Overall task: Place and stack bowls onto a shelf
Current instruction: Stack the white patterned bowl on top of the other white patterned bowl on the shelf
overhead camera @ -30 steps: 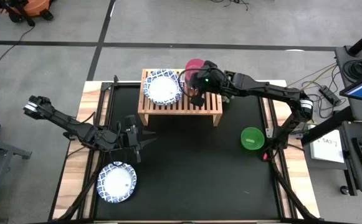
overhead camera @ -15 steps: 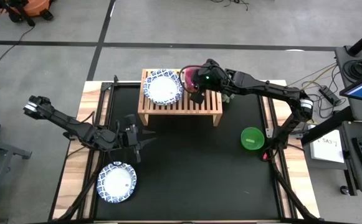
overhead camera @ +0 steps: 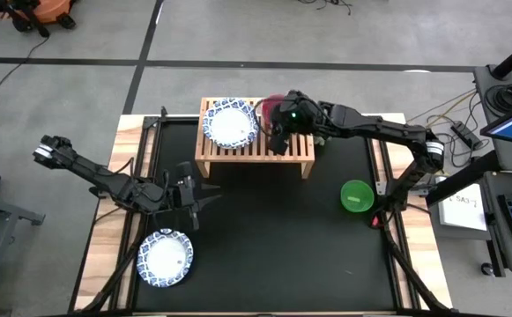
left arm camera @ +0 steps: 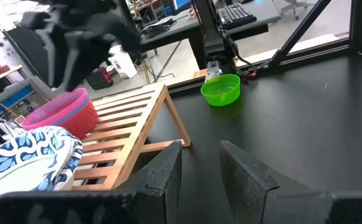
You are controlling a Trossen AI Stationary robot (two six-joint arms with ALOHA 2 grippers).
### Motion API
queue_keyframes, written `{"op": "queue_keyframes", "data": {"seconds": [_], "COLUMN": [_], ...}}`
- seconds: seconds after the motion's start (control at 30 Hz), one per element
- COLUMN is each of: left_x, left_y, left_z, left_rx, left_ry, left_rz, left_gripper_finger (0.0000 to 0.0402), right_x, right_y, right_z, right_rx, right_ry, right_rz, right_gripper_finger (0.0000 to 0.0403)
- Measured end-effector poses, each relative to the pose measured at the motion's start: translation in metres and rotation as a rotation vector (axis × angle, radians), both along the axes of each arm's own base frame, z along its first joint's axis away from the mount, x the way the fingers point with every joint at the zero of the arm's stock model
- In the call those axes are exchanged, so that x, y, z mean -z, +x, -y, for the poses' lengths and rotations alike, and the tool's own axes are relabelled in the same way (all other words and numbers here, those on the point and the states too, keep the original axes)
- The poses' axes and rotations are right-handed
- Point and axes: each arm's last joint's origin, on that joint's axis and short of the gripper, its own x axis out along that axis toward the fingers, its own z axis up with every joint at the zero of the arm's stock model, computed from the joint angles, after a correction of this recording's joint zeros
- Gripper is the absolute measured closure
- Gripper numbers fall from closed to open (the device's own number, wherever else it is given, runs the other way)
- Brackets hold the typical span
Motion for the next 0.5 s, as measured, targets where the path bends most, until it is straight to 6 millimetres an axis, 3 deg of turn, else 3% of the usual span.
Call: {"op": "queue_keyframes", "data": {"seconds": [0.27,0.5], "left_x": [0.000,0.005], "left_y": [0.000,0.003], "left_z": [0.000,0.005], "left_rx": [-0.021,0.059], "left_ry": [-0.119,-0.335], "left_rz": [0.030,0.025], "left_gripper_finger": [0.0311,0.0311], "right_x": [0.020,0.061], "right_y": [-0.003,-0.027], "right_z": [-0.072,-0.136], "right_rx": [-0.193,-0.381], "right_ry": [0.026,0.023], "right_rz": [-0.034,0.075], "right_gripper_finger": [0.0309,0.0336]}}
